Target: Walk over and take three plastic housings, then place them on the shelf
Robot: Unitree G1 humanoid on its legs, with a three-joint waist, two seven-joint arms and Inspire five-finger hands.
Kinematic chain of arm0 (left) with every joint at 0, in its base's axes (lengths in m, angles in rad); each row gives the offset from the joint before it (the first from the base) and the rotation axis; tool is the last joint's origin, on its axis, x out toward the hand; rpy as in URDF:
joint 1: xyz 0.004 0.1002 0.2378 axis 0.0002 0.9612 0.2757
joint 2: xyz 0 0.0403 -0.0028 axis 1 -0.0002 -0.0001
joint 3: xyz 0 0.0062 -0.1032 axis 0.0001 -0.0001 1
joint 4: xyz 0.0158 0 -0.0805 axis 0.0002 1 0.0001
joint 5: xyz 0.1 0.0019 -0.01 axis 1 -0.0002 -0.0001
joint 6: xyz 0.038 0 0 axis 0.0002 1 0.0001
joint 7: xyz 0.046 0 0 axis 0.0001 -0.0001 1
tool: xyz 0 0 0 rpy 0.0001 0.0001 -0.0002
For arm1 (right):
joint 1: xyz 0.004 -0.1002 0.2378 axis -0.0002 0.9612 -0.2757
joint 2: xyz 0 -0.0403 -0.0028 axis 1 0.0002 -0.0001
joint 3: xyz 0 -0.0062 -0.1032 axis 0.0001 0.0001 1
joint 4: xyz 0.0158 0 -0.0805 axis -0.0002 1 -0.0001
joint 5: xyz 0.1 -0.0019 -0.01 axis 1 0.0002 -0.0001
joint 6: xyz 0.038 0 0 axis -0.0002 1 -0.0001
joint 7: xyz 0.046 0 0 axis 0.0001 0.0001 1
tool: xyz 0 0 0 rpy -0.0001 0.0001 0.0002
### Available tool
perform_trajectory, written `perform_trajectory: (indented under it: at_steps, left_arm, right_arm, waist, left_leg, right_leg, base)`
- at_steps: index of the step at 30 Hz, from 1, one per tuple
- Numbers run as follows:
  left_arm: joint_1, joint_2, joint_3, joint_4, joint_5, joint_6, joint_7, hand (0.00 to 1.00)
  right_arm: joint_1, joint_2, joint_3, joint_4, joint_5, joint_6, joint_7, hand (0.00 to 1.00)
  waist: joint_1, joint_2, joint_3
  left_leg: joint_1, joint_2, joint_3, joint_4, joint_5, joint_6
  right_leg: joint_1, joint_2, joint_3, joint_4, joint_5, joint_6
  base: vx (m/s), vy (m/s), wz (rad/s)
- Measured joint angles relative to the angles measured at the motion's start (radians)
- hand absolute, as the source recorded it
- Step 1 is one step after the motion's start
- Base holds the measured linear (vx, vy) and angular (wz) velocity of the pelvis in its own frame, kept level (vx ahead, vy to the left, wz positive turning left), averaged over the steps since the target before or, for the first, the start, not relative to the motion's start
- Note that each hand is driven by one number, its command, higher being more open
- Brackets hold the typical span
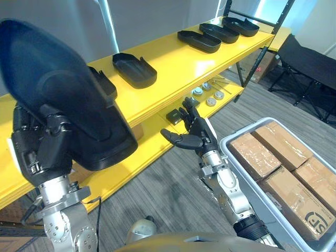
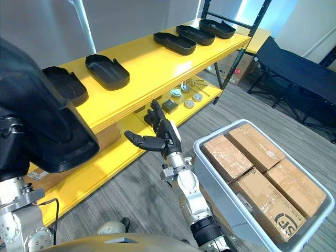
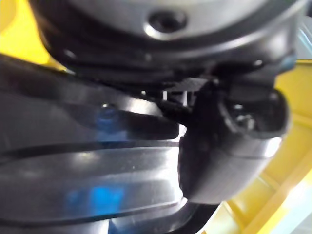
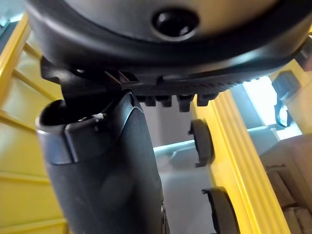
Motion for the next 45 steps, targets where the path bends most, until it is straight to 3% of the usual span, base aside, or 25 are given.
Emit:
perform_trajectory:
  at_steps: [3,4,5,6,9,16,20,21,22,23,24,25,26,28,29,31,33,34,35,38,39,41,43,45]
  left_arm:
    - [-0.001,-0.012,0.001,0.0,-0.002,0.001,-0.02,0.0]
    - [-0.017,-0.014,-0.002,0.001,-0.008,0.01,-0.064,0.0]
    - [-0.029,-0.014,-0.008,0.003,-0.008,0.011,-0.085,0.0]
    - [-0.043,-0.016,-0.014,0.003,-0.008,0.011,-0.115,0.0]
    - [-0.046,-0.016,-0.01,0.002,-0.009,0.008,-0.146,0.0]
    - [-0.03,-0.025,-0.001,0.003,-0.004,0.008,-0.138,0.0]
    - [-0.029,-0.022,0.016,0.006,-0.001,0.004,-0.169,0.0]
    - [-0.035,-0.017,0.02,0.01,-0.001,0.002,-0.19,0.0]
    - [-0.039,-0.003,0.02,0.02,0.002,0.001,-0.202,0.0]
    - [-0.04,0.007,0.019,0.025,0.005,0.001,-0.204,0.0]
    - [-0.046,0.031,0.02,0.028,0.023,0.0,-0.204,0.0]
    - [-0.057,0.045,0.022,0.029,0.036,-0.003,-0.204,0.0]
    - [-0.075,0.058,0.022,0.03,0.035,-0.007,-0.204,0.0]
    - [-0.158,0.096,0.017,0.053,0.029,-0.023,-0.209,0.0]
    - [-0.221,0.119,0.007,0.083,0.025,-0.023,-0.206,0.0]
    - [-0.31,0.152,-0.025,0.138,0.027,-0.02,-0.187,0.0]
    - [-0.336,0.174,-0.04,0.158,0.033,-0.002,-0.163,0.0]
    - [-0.336,0.175,-0.04,0.161,0.036,0.006,-0.162,0.0]
    - [-0.321,0.165,-0.053,0.167,0.038,0.035,-0.165,0.0]
    - [-0.289,0.156,-0.06,0.163,0.036,0.072,-0.173,0.0]
    - [-0.289,0.153,-0.061,0.163,0.036,0.076,-0.18,0.0]
    - [-0.289,0.121,-0.088,0.162,0.035,0.076,-0.214,0.0]
    - [-0.287,0.112,-0.129,0.162,0.035,0.077,-0.229,0.0]
    - [-0.275,0.112,-0.182,0.15,0.036,0.077,-0.22,0.0]
  right_arm:
    - [-0.001,0.002,-0.029,-0.004,0.0,0.003,0.025,1.0]
    - [0.021,0.001,-0.063,-0.036,0.0,0.019,0.027,1.0]
    - [0.038,0.0,-0.083,-0.054,-0.001,0.02,0.026,1.0]
    - [0.058,-0.001,-0.117,-0.072,-0.001,0.02,0.023,1.0]
    - [0.081,0.0,-0.151,-0.076,-0.024,0.02,0.015,1.0]
    - [0.08,0.008,-0.126,-0.077,-0.039,0.018,0.122,1.0]
    - [0.08,0.005,-0.116,-0.077,-0.04,0.006,0.125,1.0]
    - [0.079,-0.002,-0.116,-0.076,-0.042,-0.012,0.116,1.0]
    - [0.077,-0.003,-0.117,-0.076,-0.043,-0.03,0.095,1.0]
    - [0.072,-0.005,-0.118,-0.074,-0.042,-0.04,0.084,1.0]
    - [0.056,-0.007,-0.129,-0.064,-0.04,-0.061,0.07,1.0]
    - [0.04,-0.016,-0.141,-0.064,-0.035,-0.07,0.073,1.0]
    - [0.021,-0.033,-0.156,-0.067,-0.028,-0.083,0.074,1.0]
    - [-0.03,-0.049,-0.219,-0.097,-0.028,-0.117,0.064,1.0]
    - [-0.058,-0.059,-0.26,-0.136,-0.027,-0.128,0.047,1.0]
    - [-0.113,-0.098,-0.325,-0.213,-0.019,-0.153,0.028,1.0]
    - [-0.161,-0.122,-0.374,-0.259,-0.017,-0.172,0.026,1.0]
    - [-0.174,-0.125,-0.389,-0.271,-0.012,-0.179,0.03,1.0]
    - [-0.176,-0.135,-0.422,-0.285,0.018,-0.201,0.031,1.0]
    - [-0.168,-0.144,-0.473,-0.286,0.041,-0.207,0.03,1.0]
    - [-0.167,-0.144,-0.485,-0.288,0.049,-0.208,0.029,1.0]
    - [-0.133,-0.144,-0.527,-0.318,0.046,-0.204,0.014,1.0]
    - [-0.084,-0.133,-0.528,-0.347,0.038,-0.196,-0.011,1.0]
    - [-0.03,-0.096,-0.499,-0.369,0.041,-0.175,-0.006,1.0]
  waist:
    - [-0.009,0.008,0.007]
    - [-0.048,0.012,0.012]
    - [-0.059,0.016,0.015]
    - [-0.064,0.022,0.021]
    - [-0.054,0.019,0.024]
    - [-0.032,0.016,0.036]
    - [-0.026,0.013,0.05]
    - [-0.027,0.011,0.056]
    - [-0.032,0.008,0.058]
    - [-0.036,0.01,0.061]
    - [-0.038,0.028,0.078]
    - [-0.039,0.039,0.087]
    - [-0.049,0.05,0.093]
    - [-0.068,0.058,0.1]
    - [-0.079,0.059,0.102]
    - [-0.115,0.055,0.102]
    - [-0.134,0.01,0.096]
    - [-0.139,-0.003,0.095]
    - [-0.145,0.011,0.089]
    - [-0.143,0.057,0.064]
    - [-0.146,0.059,0.063]
    - [-0.162,0.065,0.059]
    - [-0.164,0.068,0.057]
    - [-0.16,0.068,0.055]
  left_leg:
    - [-0.004,0.008,0.026,0.0,-0.012,0.005]
    - [-0.026,0.043,0.13,0.021,-0.01,0.025]
    - [-0.038,0.059,0.172,0.035,0.004,0.027]
    - [-0.043,0.07,0.21,0.044,0.025,0.003]
    - [-0.026,0.023,0.186,0.007,0.051,0.022]
    - [0.02,-0.056,0.152,-0.063,0.048,0.062]
    - [0.031,-0.069,0.088,-0.071,0.065,0.098]
    - [0.035,-0.079,0.062,-0.069,0.072,0.102]
    - [0.041,-0.097,0.026,-0.064,0.077,0.107]
    - [0.046,-0.1,0.006,-0.062,0.077,0.11]
    - [0.067,-0.099,-0.037,-0.063,0.064,0.134]
    - [0.082,-0.093,-0.068,-0.062,0.06,0.139]
    - [0.092,-0.086,-0.099,-0.059,0.056,0.139]
    - [0.097,-0.076,-0.16,-0.058,0.051,0.139]
    - [0.093,-0.071,-0.178,-0.06,0.048,0.138]
    - [0.069,-0.059,-0.187,-0.066,0.041,0.13]
    - [0.069,-0.064,-0.149,-0.07,0.031,0.104]
    - [0.073,-0.064,-0.132,-0.067,0.032,0.072]
    - [0.091,-0.028,-0.104,-0.062,0.037,0.008]
    - [0.096,0.068,-0.051,-0.056,0.027,-0.047]
    - [0.093,0.084,-0.023,-0.057,0.028,-0.05]
    - [0.068,0.12,0.146,-0.055,0.053,-0.044]
    - [0.072,0.117,0.22,-0.075,0.08,-0.032]
    - [0.101,0.102,0.228,-0.11,0.092,-0.026]
  right_leg:
    - [-0.001,-0.007,-0.011,0.023,-0.023,0.003]
    - [0.017,-0.023,-0.075,0.042,-0.036,0.014]
    - [0.027,-0.032,-0.103,0.055,-0.039,0.019]
    - [0.037,-0.043,-0.137,0.082,-0.045,0.031]
    - [0.041,-0.095,-0.145,0.132,-0.046,0.031]
    - [0.041,-0.219,-0.136,0.3,-0.053,0.017]
    - [0.038,-0.248,-0.075,0.395,0.014,0.019]
    - [0.022,-0.274,-0.05,0.478,0.025,0.008]
    - [-0.021,-0.315,0.006,0.601,0.057,-0.039]
    - [-0.048,-0.329,0.048,0.656,0.083,-0.057]
    - [-0.097,-0.326,0.134,0.78,0.034,-0.052]
    - [-0.127,-0.293,0.178,0.854,-0.085,-0.049]
    - [-0.147,-0.247,0.205,0.878,-0.174,-0.066]
    - [-0.192,-0.125,0.286,0.749,-0.26,-0.06]
    - [-0.212,-0.063,0.364,0.618,-0.266,-0.055]
    - [-0.23,0.002,0.482,0.404,-0.25,-0.03]
    - [-0.219,0.005,0.523,0.308,-0.252,-0.031]
    - [-0.209,0.001,0.534,0.302,-0.229,0.003]
    - [-0.175,0.006,0.488,0.303,-0.164,0.029]
    - [-0.083,0.085,0.392,0.211,-0.131,-0.017]
    - [-0.07,0.093,0.374,0.194,-0.129,-0.019]
    - [-0.034,0.099,0.29,0.158,-0.128,-0.021]
    - [-0.017,0.09,0.249,0.158,-0.129,-0.022]
    - [0.004,0.078,0.238,0.159,-0.129,-0.022]
  base:
    - [-0.01,0.004,0.17]
    - [0.01,0.008,0.91]
    - [0.04,0.028,1.27]
    - [0.06,0.072,0.92]
    - [0.06,0.17,0.55]
    - [0.0,0.13,0.28]
    - [0.06,0.082,0.57]
    - [0.11,0.097,0.77]
    - [0.12,0.092,0.83]
    - [0.13,0.035,0.83]
    - [0.11,-0.03,0.67]
    - [0.1,-0.04,0.79]
    - [0.06,-0.022,0.89]
    - [0.03,-0.031,1.0]
    - [0.01,-0.074,0.89]
    - [0.02,-0.195,1.14]
    - [0.05,-0.289,0.99]
    - [0.15,-0.39,0.96]
    - [0.15,-0.303,0.65]
    - [0.23,-0.258,0.52]
    - [0.21,-0.177,0.77]
    - [0.16,-0.124,0.85]
    - [0.12,-0.034,0.66]
    - [0.13,0.045,0.35]
